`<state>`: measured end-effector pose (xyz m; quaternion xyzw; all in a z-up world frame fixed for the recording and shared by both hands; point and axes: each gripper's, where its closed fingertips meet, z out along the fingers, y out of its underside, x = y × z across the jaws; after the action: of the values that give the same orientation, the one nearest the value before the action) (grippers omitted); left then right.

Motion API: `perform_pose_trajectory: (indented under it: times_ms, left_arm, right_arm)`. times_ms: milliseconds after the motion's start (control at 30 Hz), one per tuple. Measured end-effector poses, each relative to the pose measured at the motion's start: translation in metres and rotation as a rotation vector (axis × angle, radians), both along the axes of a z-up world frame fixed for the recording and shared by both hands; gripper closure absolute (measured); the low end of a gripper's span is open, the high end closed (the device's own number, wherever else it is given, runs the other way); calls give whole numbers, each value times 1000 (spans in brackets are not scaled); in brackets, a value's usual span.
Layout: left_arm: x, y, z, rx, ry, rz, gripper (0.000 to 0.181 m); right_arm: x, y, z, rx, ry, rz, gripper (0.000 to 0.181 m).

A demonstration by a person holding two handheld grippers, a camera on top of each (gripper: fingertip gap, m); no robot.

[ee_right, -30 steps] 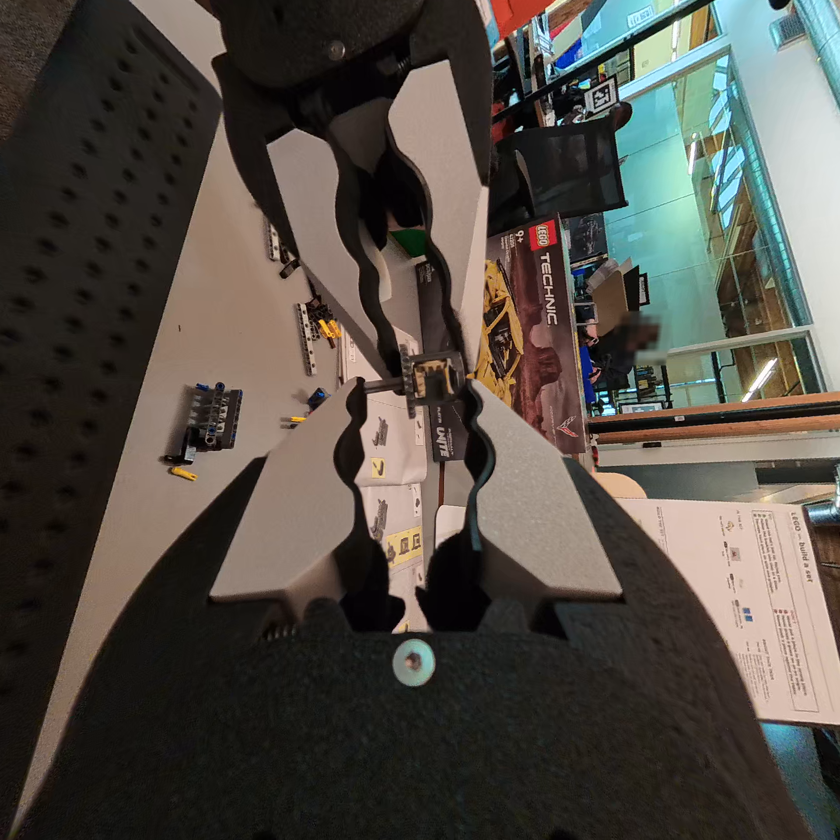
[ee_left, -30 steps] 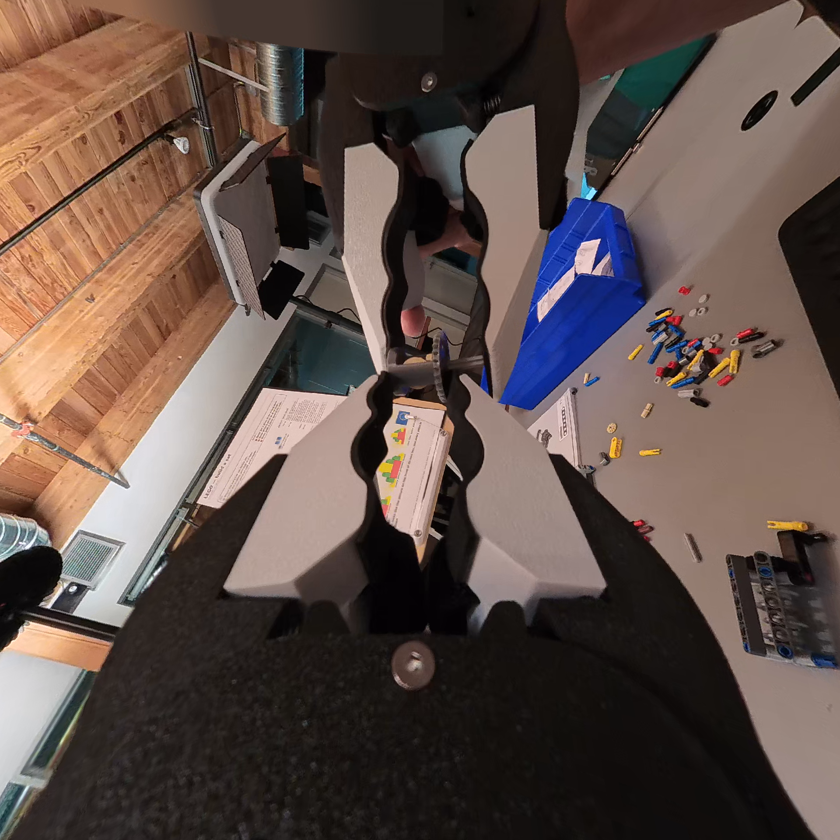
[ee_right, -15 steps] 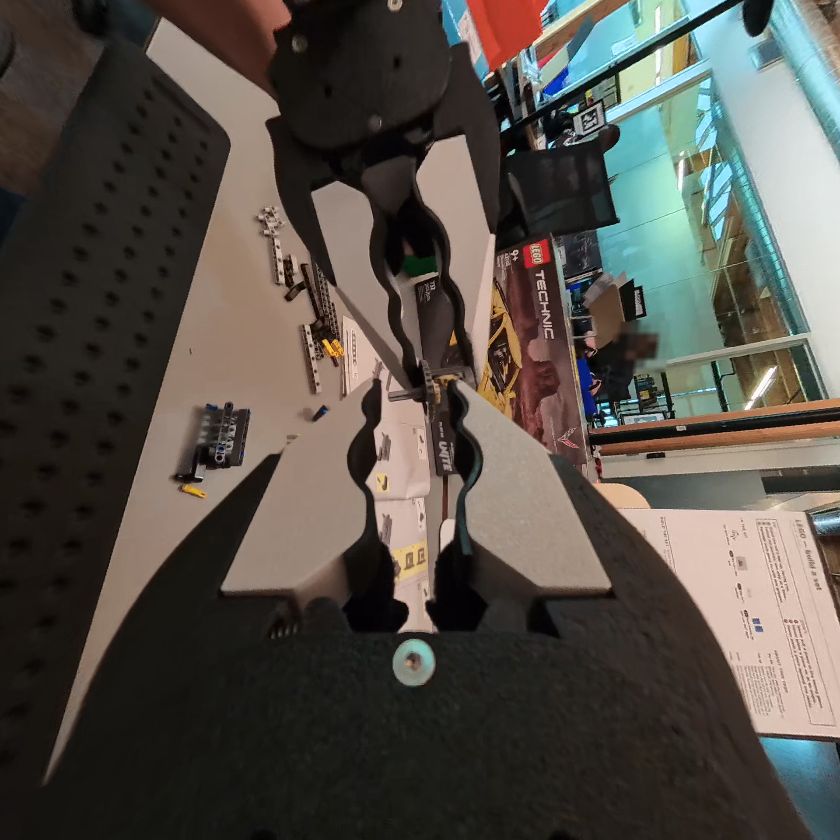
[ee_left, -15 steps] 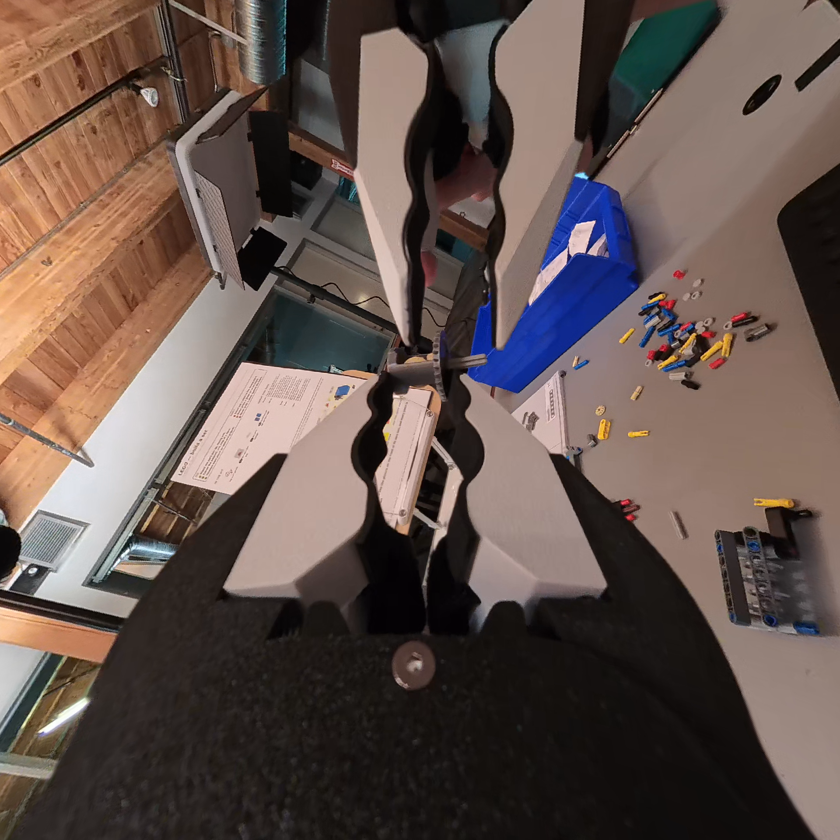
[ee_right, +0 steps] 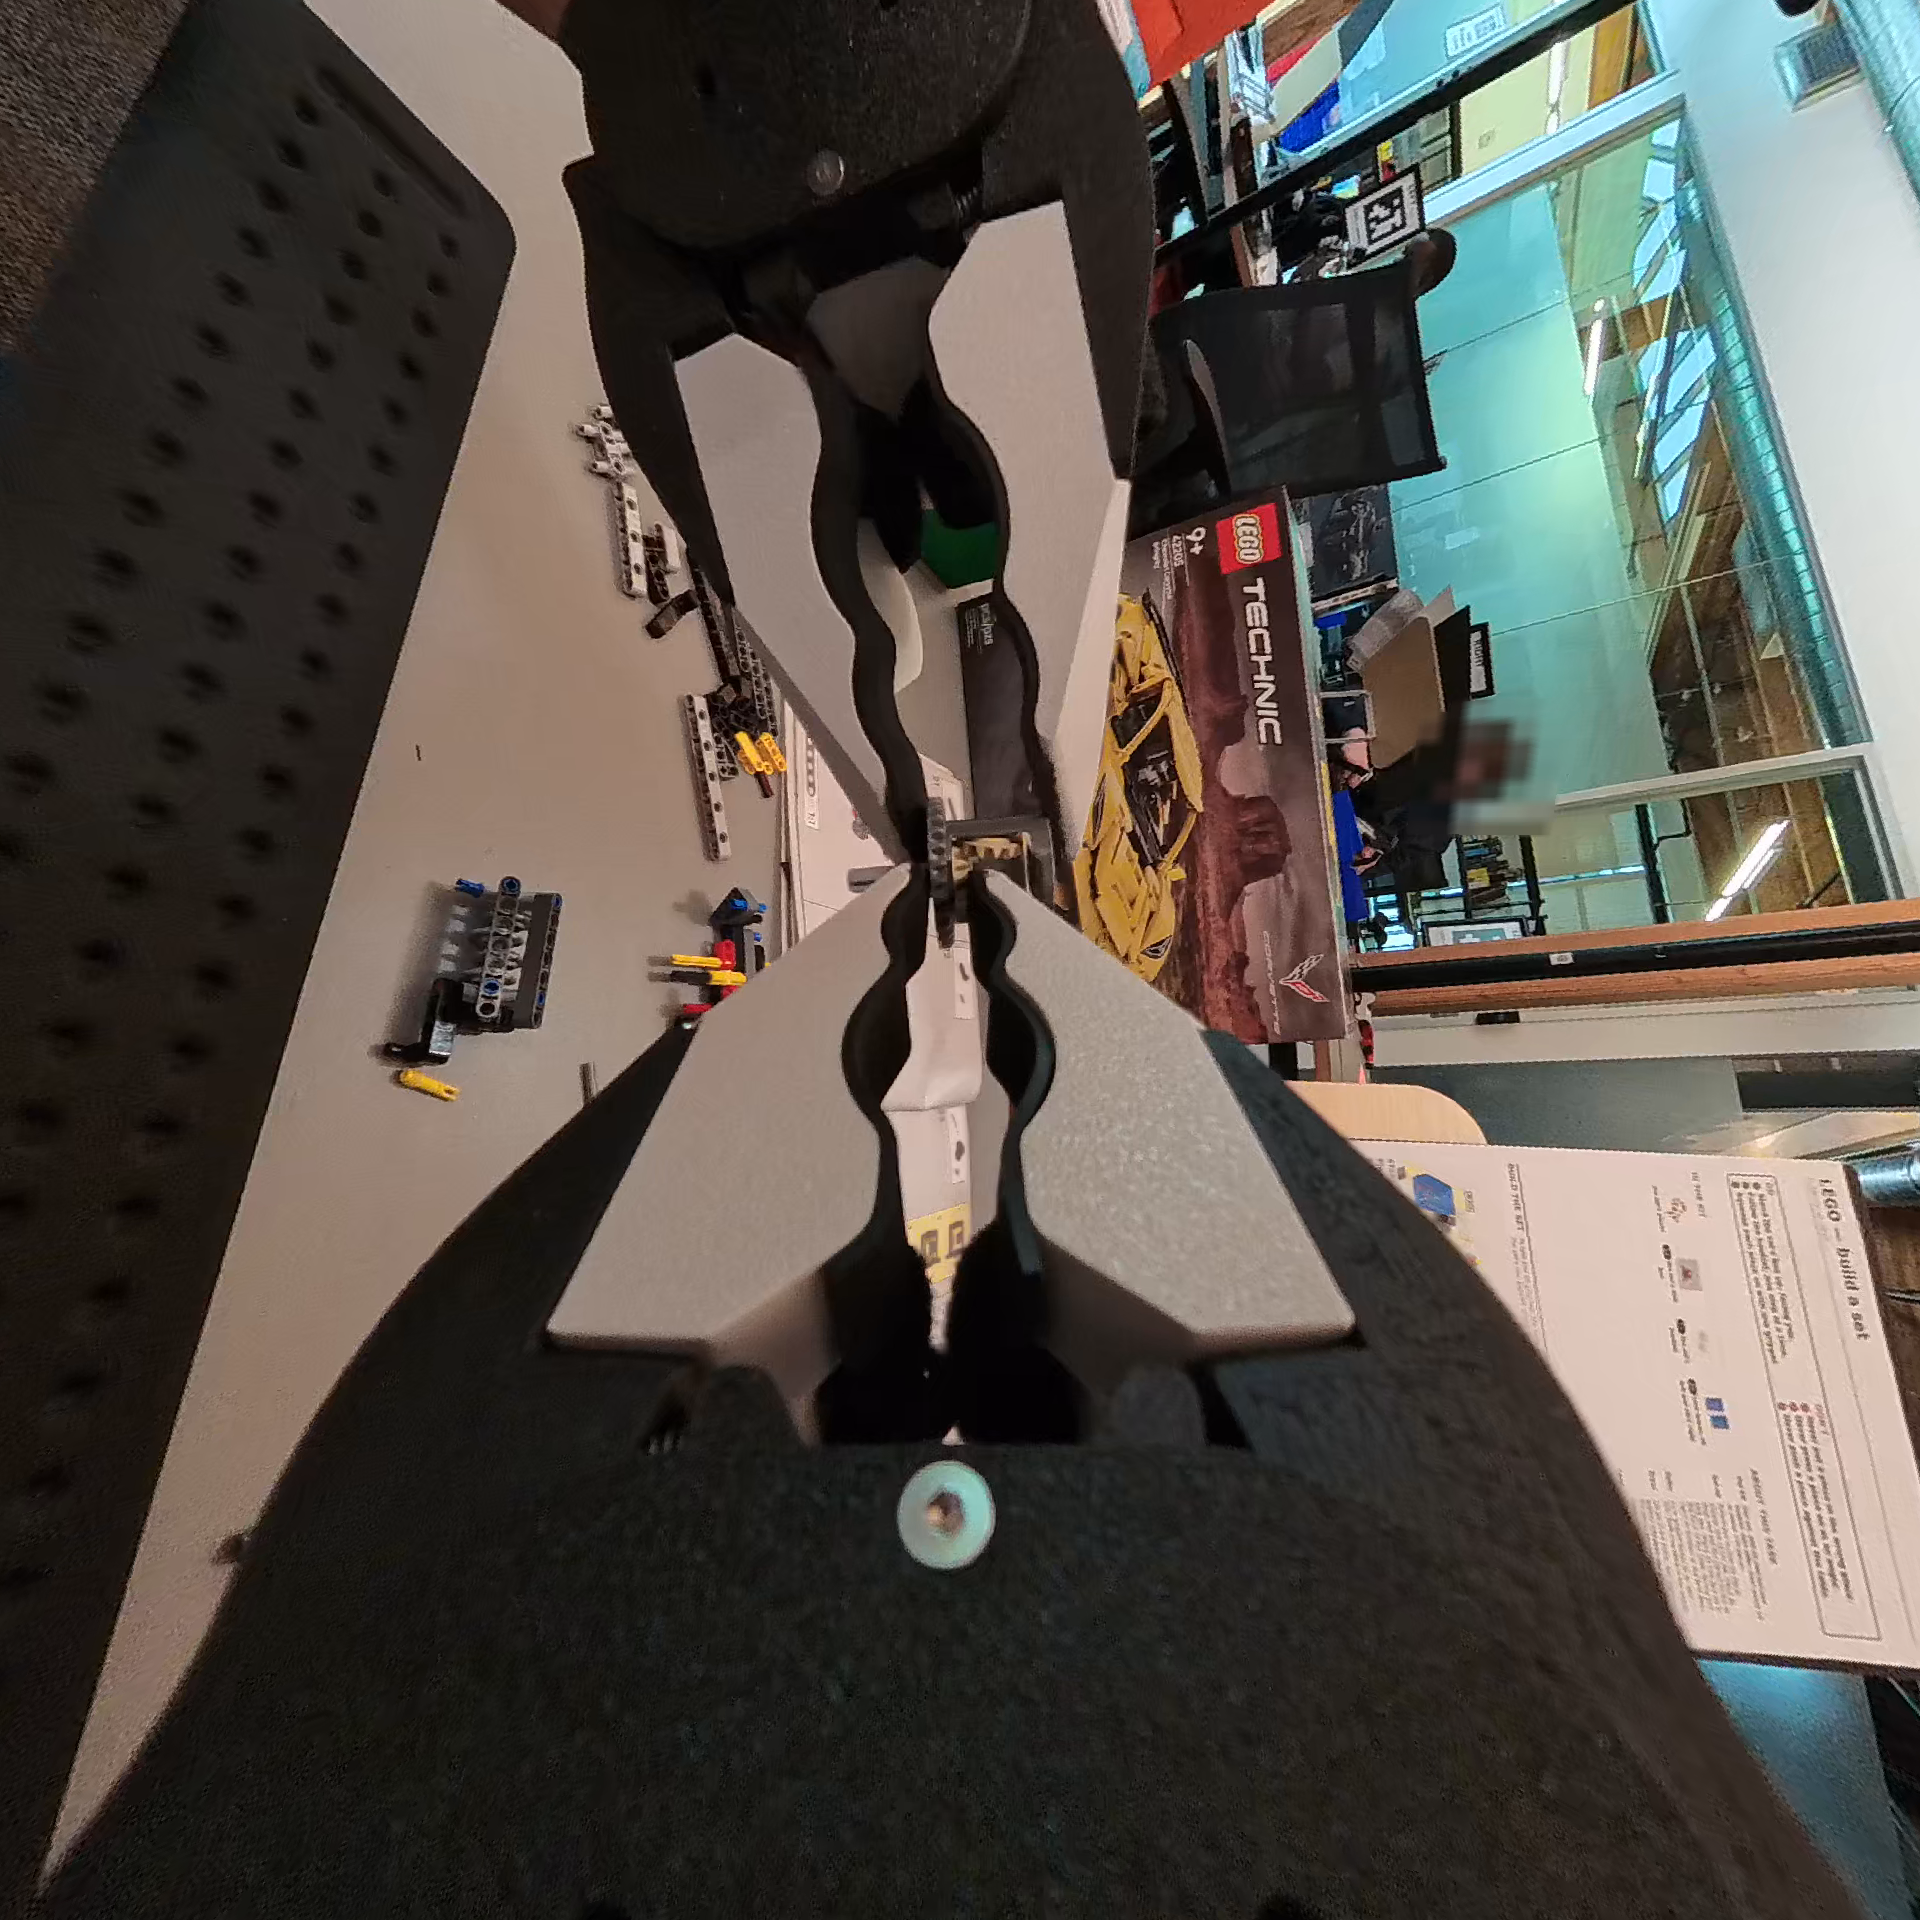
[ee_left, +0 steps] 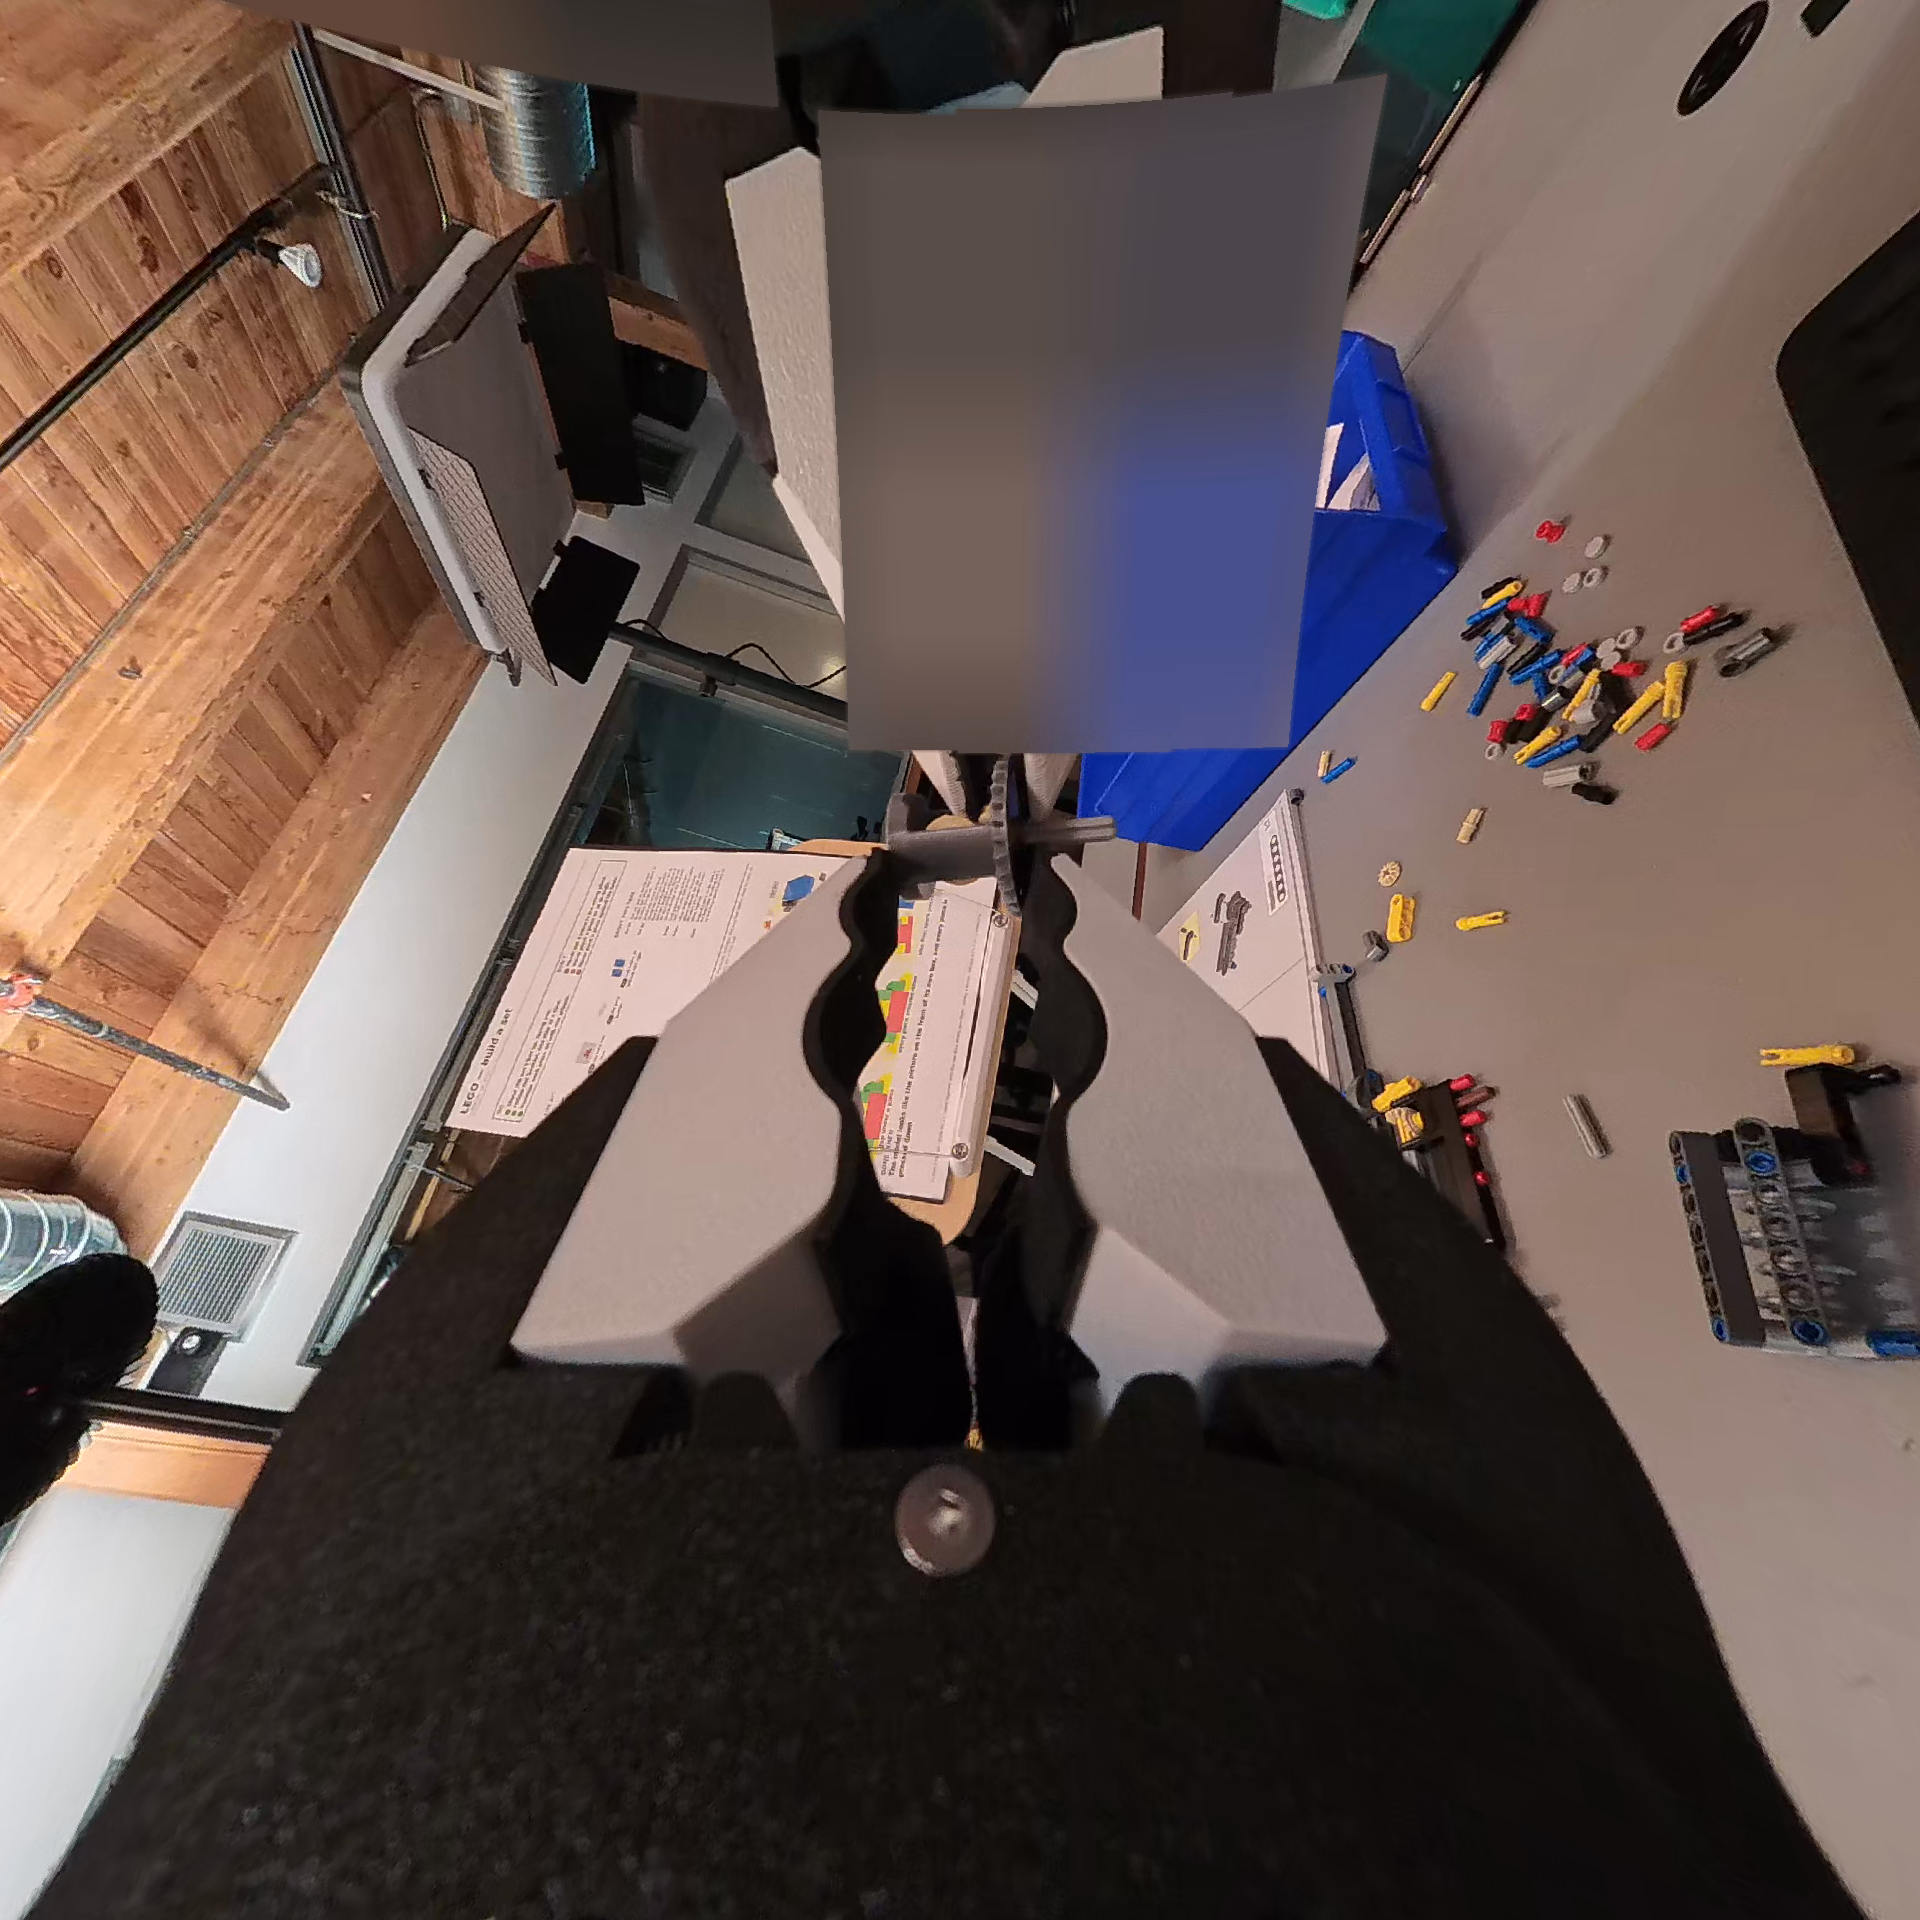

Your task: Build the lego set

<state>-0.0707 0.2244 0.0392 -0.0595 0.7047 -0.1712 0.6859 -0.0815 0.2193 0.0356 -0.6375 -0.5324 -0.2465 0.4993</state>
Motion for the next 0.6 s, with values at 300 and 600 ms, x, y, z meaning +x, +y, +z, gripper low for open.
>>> perform_pose_trajectory:
  times_ms: [300,600]
  left_arm:
    - [3,2,-6,10,-4,23,158]
    - [2,28,-4,-161,-193,42,158]
  right_arm:
    - [4,2,-6,-24,-6,-27,175]
    - [20,-6,6,-103,836,-11,158]
